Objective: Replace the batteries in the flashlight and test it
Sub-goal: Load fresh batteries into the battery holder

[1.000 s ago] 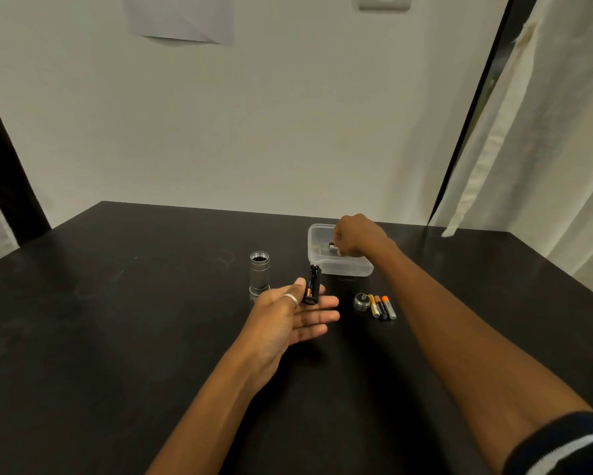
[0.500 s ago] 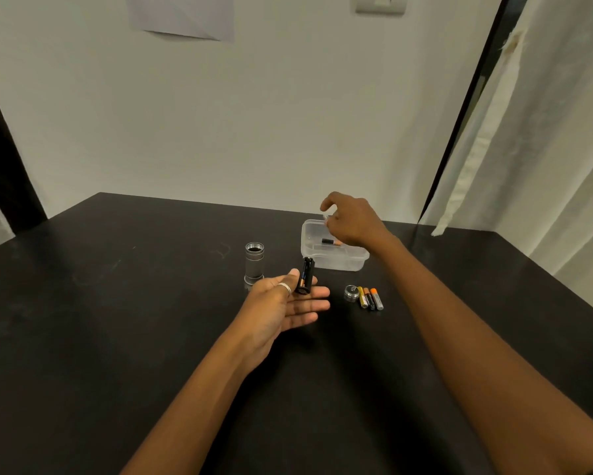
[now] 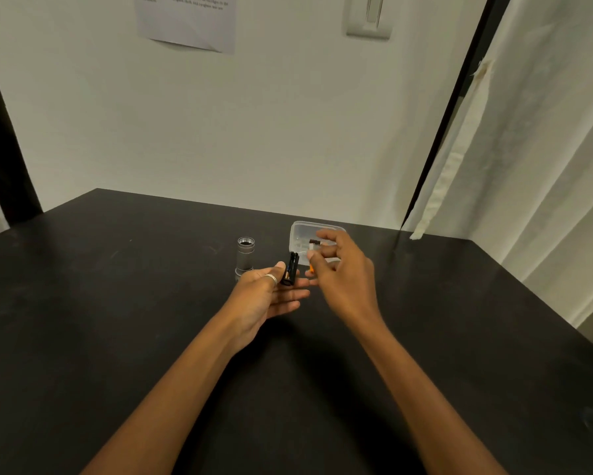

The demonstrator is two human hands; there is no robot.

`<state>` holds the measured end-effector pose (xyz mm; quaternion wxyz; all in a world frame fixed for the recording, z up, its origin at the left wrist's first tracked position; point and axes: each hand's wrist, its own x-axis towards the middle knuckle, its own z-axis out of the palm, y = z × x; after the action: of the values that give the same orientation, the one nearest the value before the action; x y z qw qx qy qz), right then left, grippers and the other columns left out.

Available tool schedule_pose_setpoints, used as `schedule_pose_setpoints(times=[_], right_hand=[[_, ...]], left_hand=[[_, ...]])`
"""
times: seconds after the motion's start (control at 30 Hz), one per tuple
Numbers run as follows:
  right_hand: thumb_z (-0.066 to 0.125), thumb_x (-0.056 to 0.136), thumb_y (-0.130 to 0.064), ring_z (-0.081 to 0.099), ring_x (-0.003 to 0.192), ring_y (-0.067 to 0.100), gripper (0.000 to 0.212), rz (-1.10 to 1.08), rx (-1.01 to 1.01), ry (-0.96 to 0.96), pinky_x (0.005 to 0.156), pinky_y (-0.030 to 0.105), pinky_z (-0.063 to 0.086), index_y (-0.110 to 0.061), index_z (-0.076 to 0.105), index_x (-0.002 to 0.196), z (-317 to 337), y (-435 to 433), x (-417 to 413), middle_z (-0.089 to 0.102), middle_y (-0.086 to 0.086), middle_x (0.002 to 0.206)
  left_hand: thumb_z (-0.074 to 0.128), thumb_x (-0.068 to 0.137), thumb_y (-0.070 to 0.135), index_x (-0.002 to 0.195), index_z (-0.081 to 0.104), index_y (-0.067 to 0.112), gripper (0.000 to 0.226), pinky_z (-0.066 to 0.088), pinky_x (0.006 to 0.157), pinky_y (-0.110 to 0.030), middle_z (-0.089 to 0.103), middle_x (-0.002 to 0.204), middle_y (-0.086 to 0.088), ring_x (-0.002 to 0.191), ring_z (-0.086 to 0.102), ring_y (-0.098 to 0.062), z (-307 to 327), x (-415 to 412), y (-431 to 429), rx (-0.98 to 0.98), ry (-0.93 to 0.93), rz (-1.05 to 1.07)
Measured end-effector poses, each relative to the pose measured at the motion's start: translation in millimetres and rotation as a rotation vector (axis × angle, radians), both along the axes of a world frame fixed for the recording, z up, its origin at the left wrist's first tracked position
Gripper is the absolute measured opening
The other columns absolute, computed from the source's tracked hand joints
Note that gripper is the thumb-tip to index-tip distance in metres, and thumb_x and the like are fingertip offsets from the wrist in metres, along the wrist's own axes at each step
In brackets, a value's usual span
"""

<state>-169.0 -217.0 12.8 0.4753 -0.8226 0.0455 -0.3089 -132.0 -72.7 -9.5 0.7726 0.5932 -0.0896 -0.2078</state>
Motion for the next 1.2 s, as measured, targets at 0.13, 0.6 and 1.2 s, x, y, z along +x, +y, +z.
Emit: schedule_pose_setpoints(times=[0.13, 0.6, 1.2], right_hand=[[0.072, 0.094, -0.018, 0.069, 0.082, -0.002, 0.009, -0.001, -0.117, 0.02, 0.071, 0.009, 0.052, -0.02, 0.077, 0.102, -7, 3, -1, 0.075, -0.011, 0.094], [0.067, 0.093, -0.004, 0.064, 0.105, 0.011, 0.035, -0.036, -0.289, -0.024, 0.092, 0.019, 0.055, -0.015, 0.07, 0.126, -13, 11, 1, 0.065, 0.004, 0.119], [0.073, 0.094, -0.014, 0.064, 0.081, -0.006, 0.028, -0.054, -0.17, -0.126, 0.073, 0.002, 0.049, -0.012, 0.066, 0.122, -21, 9, 2, 0.068, -0.009, 0.094]], left_hand=[[0.043, 0.109, 0.029, 0.112, 0.071, 0.007, 0.035, 0.059, 0.071, -0.028, 0.08, 0.099, -0.008, 0.096, 0.077, -0.02, -3, 2, -1, 0.0, -0.016, 0.024], [0.042, 0.109, 0.029, 0.106, 0.074, 0.006, 0.039, 0.057, 0.072, -0.029, 0.078, 0.094, -0.007, 0.082, 0.075, -0.012, -13, 8, -4, 0.057, -0.081, 0.031], [0.044, 0.109, 0.027, 0.111, 0.071, 0.005, 0.036, 0.058, 0.068, -0.025, 0.077, 0.093, -0.006, 0.082, 0.075, -0.012, -15, 7, -5, 0.078, -0.125, 0.019]])
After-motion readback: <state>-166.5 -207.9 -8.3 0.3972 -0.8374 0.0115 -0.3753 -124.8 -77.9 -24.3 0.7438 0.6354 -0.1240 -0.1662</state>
